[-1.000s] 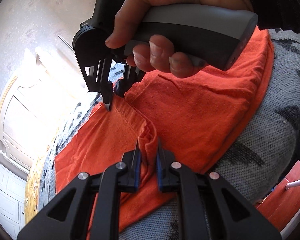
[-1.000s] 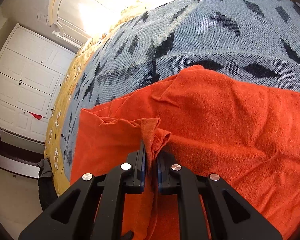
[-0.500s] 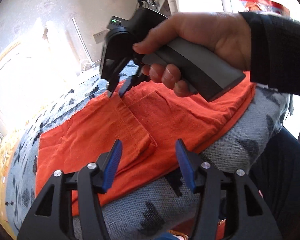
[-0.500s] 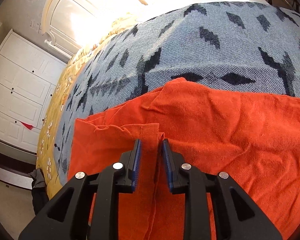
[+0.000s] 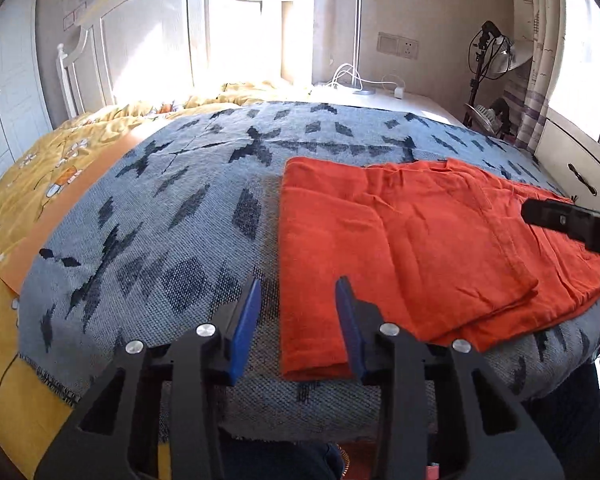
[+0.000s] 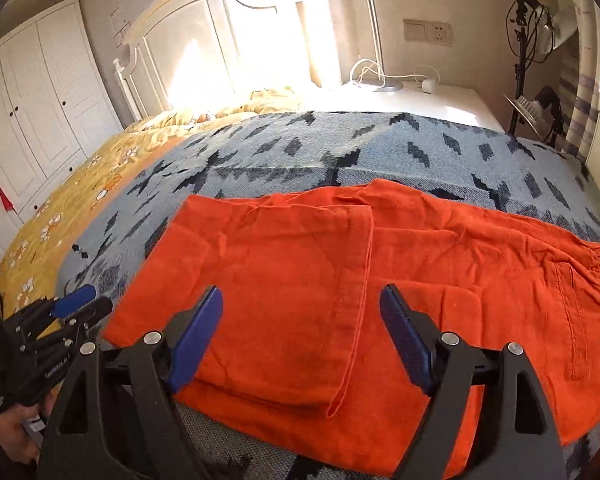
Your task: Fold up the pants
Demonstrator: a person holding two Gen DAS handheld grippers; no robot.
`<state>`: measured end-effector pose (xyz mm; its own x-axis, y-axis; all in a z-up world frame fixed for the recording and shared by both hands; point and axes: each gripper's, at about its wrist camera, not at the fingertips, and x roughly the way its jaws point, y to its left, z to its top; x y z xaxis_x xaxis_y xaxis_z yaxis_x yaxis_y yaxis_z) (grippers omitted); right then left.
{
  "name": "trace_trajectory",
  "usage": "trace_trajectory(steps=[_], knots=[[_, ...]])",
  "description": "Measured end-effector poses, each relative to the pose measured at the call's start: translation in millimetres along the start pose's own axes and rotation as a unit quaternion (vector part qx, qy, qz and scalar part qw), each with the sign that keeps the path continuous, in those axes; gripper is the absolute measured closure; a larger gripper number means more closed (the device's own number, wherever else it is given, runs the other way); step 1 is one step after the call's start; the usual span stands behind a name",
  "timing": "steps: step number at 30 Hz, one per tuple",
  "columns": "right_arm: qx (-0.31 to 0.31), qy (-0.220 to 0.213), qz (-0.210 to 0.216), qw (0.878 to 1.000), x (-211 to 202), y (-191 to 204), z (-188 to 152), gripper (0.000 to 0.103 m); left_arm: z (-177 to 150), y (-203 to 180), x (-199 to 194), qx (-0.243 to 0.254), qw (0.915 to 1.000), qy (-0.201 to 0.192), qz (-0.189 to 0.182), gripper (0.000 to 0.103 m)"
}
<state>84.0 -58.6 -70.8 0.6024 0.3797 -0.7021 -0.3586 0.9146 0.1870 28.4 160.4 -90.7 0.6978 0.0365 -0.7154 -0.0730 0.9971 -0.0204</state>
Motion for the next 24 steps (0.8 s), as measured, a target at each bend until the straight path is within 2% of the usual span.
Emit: trace_trajectory(steps=[4,6,8,10,13,16,20,22,24], knots=[[-0.038,0.023,-0.027,0.999,17,19,-21,0.024,-14,-3,26,0.045,0.9982,0.041,-0.005,0.068],[-0.036,0.037,-0.028,0.998,25,16,-28,0.024,-14,6,32,0.051,0.9977,0.038,0.022,0.065],[-0.033,0.067,-0.035,0.997,34,11,-37,0.024,-7,23,39,0.03,0.9975,0.045,0.045,0.065],[-0.024,0.083,-0.039,0.996,40,4,-45,0.023,7,37,40,0.016,0.9978,0.039,0.053,0.067],[-0.038,0.077,-0.04,0.995,37,5,-49,0.022,35,32,33,0.03,0.9994,0.0,0.015,0.067],[-0.035,0.075,-0.04,0.996,37,5,-50,0.022,62,15,58,0.063,0.9977,0.018,-0.019,0.067],[-0.037,0.075,-0.039,0.996,37,5,-50,0.021,79,3,115,0.126,0.9899,0.064,0.01,0.067],[-0.04,0.075,-0.035,0.996,36,5,-50,0.021,93,9,132,0.118,0.9905,0.065,0.027,0.065],[-0.042,0.075,-0.033,0.996,37,5,-50,0.02,110,13,143,0.108,0.9917,0.065,0.029,0.065]])
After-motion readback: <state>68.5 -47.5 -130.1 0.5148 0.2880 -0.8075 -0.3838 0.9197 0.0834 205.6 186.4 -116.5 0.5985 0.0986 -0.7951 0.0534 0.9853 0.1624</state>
